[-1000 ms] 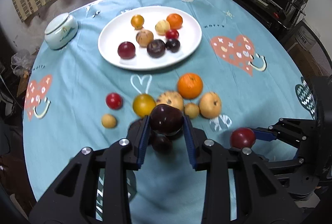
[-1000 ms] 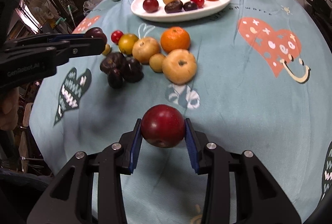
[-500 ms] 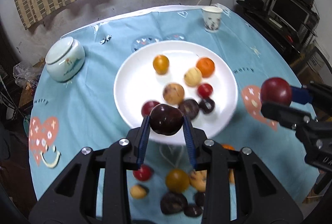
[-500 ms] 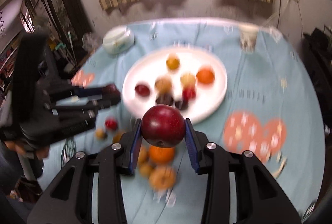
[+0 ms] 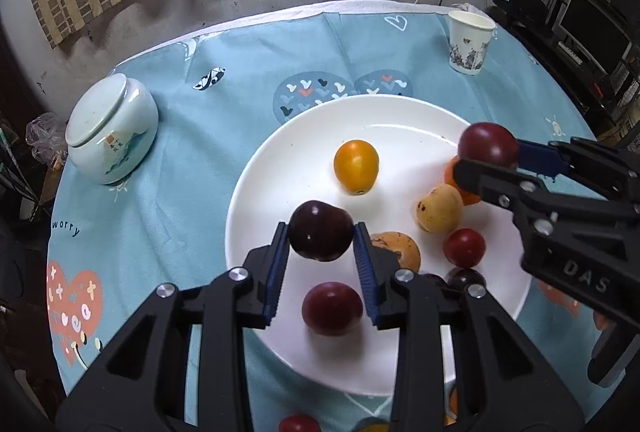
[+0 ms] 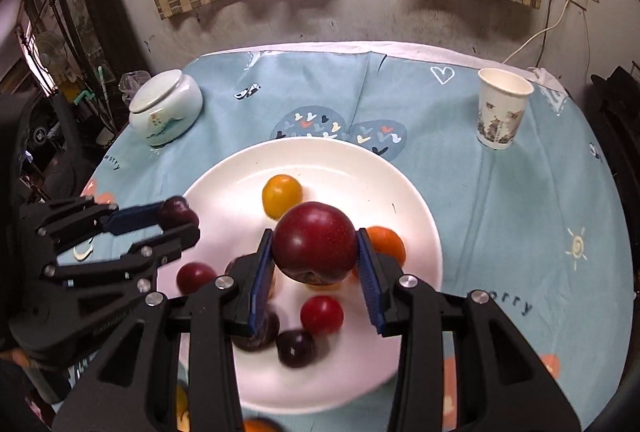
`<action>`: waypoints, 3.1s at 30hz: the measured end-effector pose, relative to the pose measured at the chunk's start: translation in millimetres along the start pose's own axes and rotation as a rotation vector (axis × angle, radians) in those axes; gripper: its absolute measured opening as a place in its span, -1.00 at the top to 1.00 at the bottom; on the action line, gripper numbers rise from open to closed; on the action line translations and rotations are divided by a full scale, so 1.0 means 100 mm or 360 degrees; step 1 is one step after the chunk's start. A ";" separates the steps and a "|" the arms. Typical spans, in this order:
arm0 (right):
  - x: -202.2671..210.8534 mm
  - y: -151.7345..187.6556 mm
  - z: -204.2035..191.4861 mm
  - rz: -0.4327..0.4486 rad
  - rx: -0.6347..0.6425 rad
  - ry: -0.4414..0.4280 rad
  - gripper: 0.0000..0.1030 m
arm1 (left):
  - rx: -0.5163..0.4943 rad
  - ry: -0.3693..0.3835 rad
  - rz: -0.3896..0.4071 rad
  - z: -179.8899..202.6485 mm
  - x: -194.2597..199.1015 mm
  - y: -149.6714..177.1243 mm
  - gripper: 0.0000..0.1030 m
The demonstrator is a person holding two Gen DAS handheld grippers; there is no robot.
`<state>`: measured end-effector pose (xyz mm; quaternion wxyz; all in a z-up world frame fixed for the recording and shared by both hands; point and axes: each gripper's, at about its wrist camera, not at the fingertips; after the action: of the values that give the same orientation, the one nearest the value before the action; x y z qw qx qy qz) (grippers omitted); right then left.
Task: Organize fruits
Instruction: 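Carry both plums onto the white plate and open both tools, then withdraw both tools from the plate toward the remaining fruits, then grasp the large dark wrinkled fruit with the left tool while the right tool grasps a dark plum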
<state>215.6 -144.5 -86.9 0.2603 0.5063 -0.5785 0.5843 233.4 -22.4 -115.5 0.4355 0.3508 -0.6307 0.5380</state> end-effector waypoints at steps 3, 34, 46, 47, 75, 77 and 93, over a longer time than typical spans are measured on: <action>-0.10 -0.07 0.04 -0.0001 -0.0029 -0.0034 -0.49 | 0.0021 -0.0004 0.0005 -0.02 -0.04 0.00 0.08; 0.49 2.34 -1.05 -0.0317 0.0228 -0.0201 -0.43 | 0.0244 -0.0011 -0.0037 -0.69 0.88 2.14 -0.30; 0.45 2.35 -1.03 -0.0342 0.0139 -0.0198 -0.43 | 0.0199 0.0108 -0.0203 -0.34 0.58 2.23 -0.31; 0.46 2.38 -1.02 -0.0348 0.0140 -0.0197 -0.43 | 0.0179 0.0126 -0.0209 -0.27 0.55 2.17 -0.31; 0.05 2.16 -1.34 -0.0402 0.0067 -0.0353 0.00 | 0.0321 0.0139 -0.0242 -0.69 0.57 2.24 0.18; 0.00 2.12 -1.41 -0.0393 0.0094 -0.0332 0.10 | 0.0315 0.0145 -0.0249 -0.70 0.59 2.28 0.18; 0.35 2.25 -1.25 -0.0344 0.0099 -0.0403 0.46 | 0.0174 0.0202 -0.0120 -0.51 0.87 2.25 0.17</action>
<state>-33.8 -80.9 -125.6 0.2308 0.6429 -0.5304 0.5021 4.6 69.4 -116.7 0.4747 0.3629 -0.5579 0.5760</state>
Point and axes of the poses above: each gripper's, at about its wrist camera, not at the fingertips, and x roughly against the way its jaws point, z to its right, y to its underside, and after that the axes turned 10 degrees about -z, right-handed
